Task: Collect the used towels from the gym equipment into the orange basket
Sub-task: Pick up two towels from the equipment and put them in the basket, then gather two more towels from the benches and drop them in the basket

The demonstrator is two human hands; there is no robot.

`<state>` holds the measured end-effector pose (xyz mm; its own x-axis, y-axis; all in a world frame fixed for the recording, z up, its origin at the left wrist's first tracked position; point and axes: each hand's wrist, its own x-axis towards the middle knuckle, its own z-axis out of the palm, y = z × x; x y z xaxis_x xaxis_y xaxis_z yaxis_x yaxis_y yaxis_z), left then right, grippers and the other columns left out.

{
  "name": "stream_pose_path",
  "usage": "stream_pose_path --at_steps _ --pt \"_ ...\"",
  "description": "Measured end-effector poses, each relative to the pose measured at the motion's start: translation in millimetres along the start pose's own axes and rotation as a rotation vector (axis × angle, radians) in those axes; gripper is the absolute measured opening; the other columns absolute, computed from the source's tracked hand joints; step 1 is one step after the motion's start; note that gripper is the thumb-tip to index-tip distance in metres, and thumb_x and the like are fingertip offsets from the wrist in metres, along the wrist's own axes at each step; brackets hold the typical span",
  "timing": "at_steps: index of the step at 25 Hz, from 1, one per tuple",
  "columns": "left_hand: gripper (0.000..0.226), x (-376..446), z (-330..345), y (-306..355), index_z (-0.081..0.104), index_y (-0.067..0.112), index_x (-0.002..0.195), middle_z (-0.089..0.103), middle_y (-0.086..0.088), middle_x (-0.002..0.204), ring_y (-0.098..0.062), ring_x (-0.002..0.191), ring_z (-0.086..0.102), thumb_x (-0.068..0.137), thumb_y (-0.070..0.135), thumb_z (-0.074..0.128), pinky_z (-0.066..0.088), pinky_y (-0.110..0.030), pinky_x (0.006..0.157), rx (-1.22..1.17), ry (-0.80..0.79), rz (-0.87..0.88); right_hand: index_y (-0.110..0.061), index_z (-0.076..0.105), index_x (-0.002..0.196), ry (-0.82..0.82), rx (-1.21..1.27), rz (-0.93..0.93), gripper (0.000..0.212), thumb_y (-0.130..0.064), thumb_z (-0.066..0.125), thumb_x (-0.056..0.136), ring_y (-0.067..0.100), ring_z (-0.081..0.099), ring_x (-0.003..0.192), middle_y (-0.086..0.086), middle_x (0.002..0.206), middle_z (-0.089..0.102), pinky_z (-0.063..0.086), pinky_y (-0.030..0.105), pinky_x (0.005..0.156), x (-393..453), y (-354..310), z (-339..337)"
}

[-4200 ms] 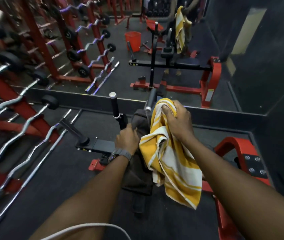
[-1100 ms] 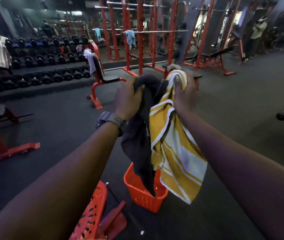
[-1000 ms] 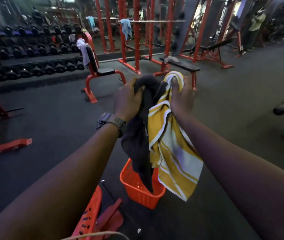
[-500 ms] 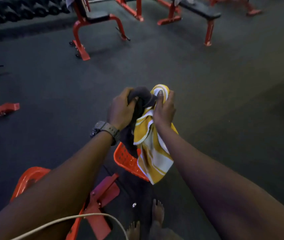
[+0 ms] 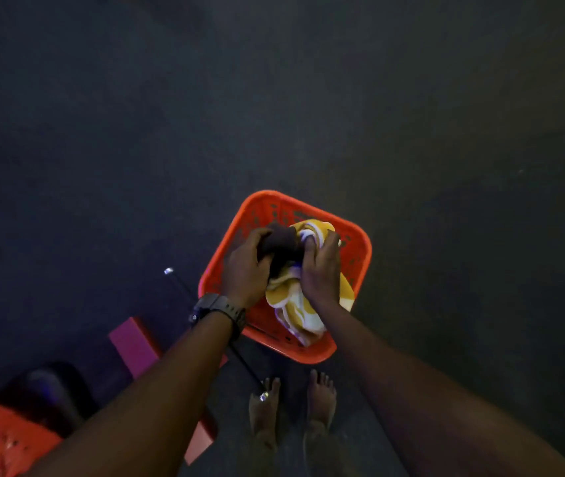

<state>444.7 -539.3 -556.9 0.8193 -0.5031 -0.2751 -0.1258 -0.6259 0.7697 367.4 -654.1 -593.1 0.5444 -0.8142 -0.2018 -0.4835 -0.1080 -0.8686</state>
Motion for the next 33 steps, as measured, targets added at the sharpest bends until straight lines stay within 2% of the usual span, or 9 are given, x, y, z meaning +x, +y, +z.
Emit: stream_pose_path --at_steps 2,6,11,16,21,24,28,30,33 --pt "0.052 18.9 28.4 -41.0 0.057 0.015 0.134 0.067 -0.011 0.129 -0.029 0.118 0.063 0.084 0.001 0.062 0.048 -0.034 0.101 0.037 -0.072 -0.055 -0.007 0.048 0.116 -0.107 -0.074 0.004 0.026 -0.030 0.050 0.103 0.033 0.055 0.103 0.014 0.112 0.058 0.035 0.033 0.076 6.7 46.4 16.2" --pt "0.051 50.5 71.6 -94.4 0.060 0.010 0.132 0.064 -0.017 0.130 -0.033 0.121 0.059 0.082 0.014 0.072 0.046 -0.036 0.097 0.192 -0.170 -0.069 0.001 0.064 0.112 -0.151 -0.385 0.137 0.034 -0.029 0.052 0.101 0.040 0.057 0.112 0.025 0.115 0.065 0.041 0.043 0.091 26.8 111.8 40.6" --pt "0.033 68.1 60.2 -54.9 0.062 0.008 0.126 0.070 -0.011 0.114 -0.028 0.106 0.065 0.094 0.016 0.063 0.048 -0.033 0.088 0.086 -0.083 -0.014 -0.003 0.070 0.099 -0.130 -0.292 0.200 0.036 -0.031 0.047 0.104 0.041 0.064 0.103 0.024 0.105 0.072 0.044 0.042 0.082 46.6 90.5 21.3" --pt "0.019 93.6 -13.8 111.7 0.067 0.012 0.113 0.069 -0.003 0.099 -0.020 0.089 0.066 0.098 0.021 0.060 0.049 -0.026 0.079 -0.094 0.054 0.203 -0.014 0.070 0.075 0.012 0.058 0.123 0.041 -0.034 0.048 0.104 0.027 0.072 0.078 0.006 0.073 0.073 0.056 0.053 0.081 88.6 -38.6 -56.8" --pt "0.019 71.2 -80.0 330.6 0.060 0.026 0.099 0.071 -0.007 0.099 -0.032 0.094 0.069 0.094 0.043 0.052 0.057 -0.052 0.085 -0.314 -0.024 0.480 -0.021 0.064 0.064 0.290 0.259 -0.049 0.045 -0.040 0.049 0.102 0.017 0.066 0.061 -0.006 0.057 0.066 0.059 0.055 0.078 87.5 -210.0 -239.1" --pt "0.017 2.8 -92.6 471.0 0.061 0.035 0.090 0.071 0.007 0.093 -0.015 0.085 0.070 0.094 0.048 0.051 0.059 -0.043 0.080 -0.421 -0.113 0.654 -0.020 0.063 0.066 0.547 0.287 -0.173 0.045 -0.040 0.048 0.104 0.019 0.064 0.060 -0.001 0.060 0.065 0.057 0.051 0.076 28.7 -300.0 -395.2" --pt "0.014 -129.2 -75.6 607.5 0.061 0.027 0.096 0.069 0.005 0.089 -0.009 0.073 0.066 0.101 0.036 0.052 0.055 -0.037 0.075 -0.516 -0.291 0.861 -0.016 0.060 0.067 0.840 0.319 -0.257 0.046 -0.034 0.045 0.106 0.013 0.059 0.048 0.008 0.061 0.062 0.049 0.034 0.060 -95.6 -363.5 -557.7" --pt "0.012 -210.9 -63.5 650.5 0.059 0.025 0.096 0.068 0.004 0.088 -0.014 0.074 0.067 0.101 0.033 0.052 0.053 -0.034 0.074 -0.543 -0.404 0.935 -0.016 0.063 0.068 1.005 0.255 -0.263 0.047 -0.037 0.044 0.106 0.021 0.064 0.057 0.010 0.065 0.068 0.052 0.037 0.066 -171.9 -372.2 -615.3" --pt "0.017 -326.5 -49.3 670.0 0.058 0.028 0.084 0.068 0.008 0.079 -0.017 0.071 0.068 0.100 0.030 0.053 0.052 -0.032 0.068 -0.569 -0.502 1.016 -0.019 0.066 0.064 1.191 0.208 -0.240 0.052 -0.043 0.045 0.105 0.015 0.067 0.059 0.000 0.060 0.069 0.054 0.036 0.069 -278.2 -357.5 -661.9"
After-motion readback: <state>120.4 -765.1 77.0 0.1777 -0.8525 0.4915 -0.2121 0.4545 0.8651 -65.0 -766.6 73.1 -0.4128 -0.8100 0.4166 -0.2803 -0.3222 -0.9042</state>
